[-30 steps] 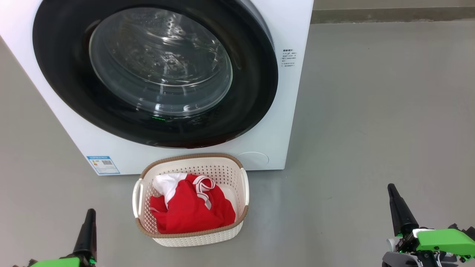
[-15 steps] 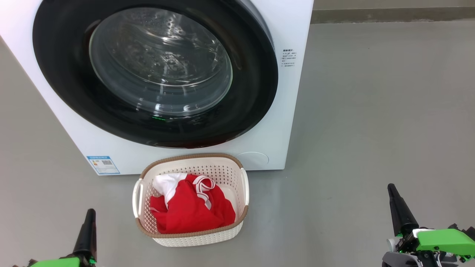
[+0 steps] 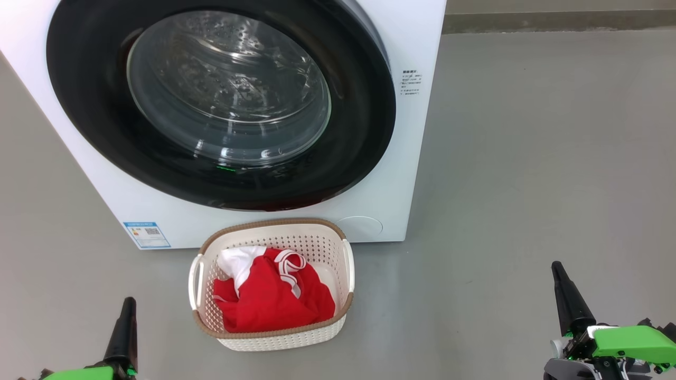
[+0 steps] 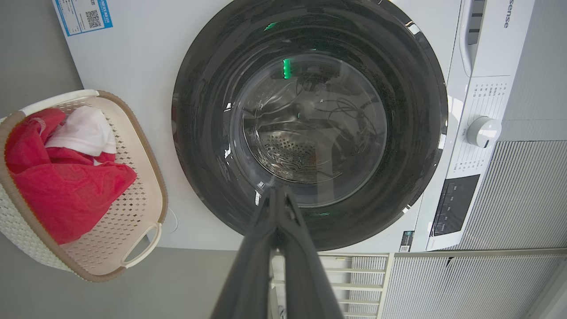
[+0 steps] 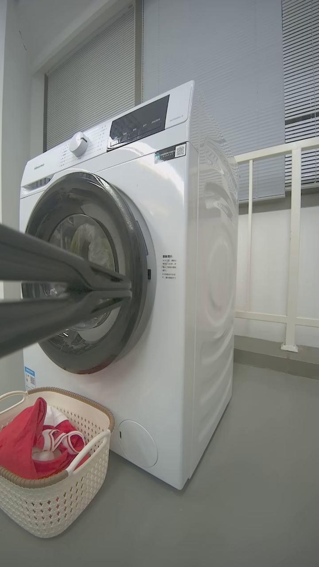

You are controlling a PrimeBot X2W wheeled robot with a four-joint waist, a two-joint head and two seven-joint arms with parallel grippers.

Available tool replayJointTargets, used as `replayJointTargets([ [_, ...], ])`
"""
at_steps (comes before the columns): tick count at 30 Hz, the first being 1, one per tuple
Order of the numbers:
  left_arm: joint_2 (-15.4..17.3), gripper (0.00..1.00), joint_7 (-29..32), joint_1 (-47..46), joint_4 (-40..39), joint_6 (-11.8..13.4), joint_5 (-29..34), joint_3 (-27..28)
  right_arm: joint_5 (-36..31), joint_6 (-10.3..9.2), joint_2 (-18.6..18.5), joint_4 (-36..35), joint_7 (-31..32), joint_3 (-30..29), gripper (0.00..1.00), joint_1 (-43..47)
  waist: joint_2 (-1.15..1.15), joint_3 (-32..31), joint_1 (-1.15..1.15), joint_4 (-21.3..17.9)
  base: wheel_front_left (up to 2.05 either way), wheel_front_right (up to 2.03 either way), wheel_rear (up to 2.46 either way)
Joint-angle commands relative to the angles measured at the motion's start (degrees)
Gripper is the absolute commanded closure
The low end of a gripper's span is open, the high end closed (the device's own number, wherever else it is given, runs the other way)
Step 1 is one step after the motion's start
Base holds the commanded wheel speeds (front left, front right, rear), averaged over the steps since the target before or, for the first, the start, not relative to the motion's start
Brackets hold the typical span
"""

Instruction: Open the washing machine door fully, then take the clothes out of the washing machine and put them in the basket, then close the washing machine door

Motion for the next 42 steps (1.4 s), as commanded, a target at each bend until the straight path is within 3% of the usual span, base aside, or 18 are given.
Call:
replayJointTargets([
  [1, 0.80, 1.00, 0.40, -2.22, -1.23, -0.19, 0.18, 1.99, 0.21, -0.05, -0.17, -1.75, 0.46, 1.27, 1.00, -0.59, 0.00, 0.00, 0.00, 0.00, 0.00, 0.00, 0.00],
  [42, 0.76, 1.00, 0.44, -2.23, -1.23, -0.19, 0.23, 2.05, 0.18, -0.05, -0.15, -1.75, 0.48, 1.25, 1.00, -0.59, 0.00, 0.00, 0.00, 0.00, 0.00, 0.00, 0.00],
])
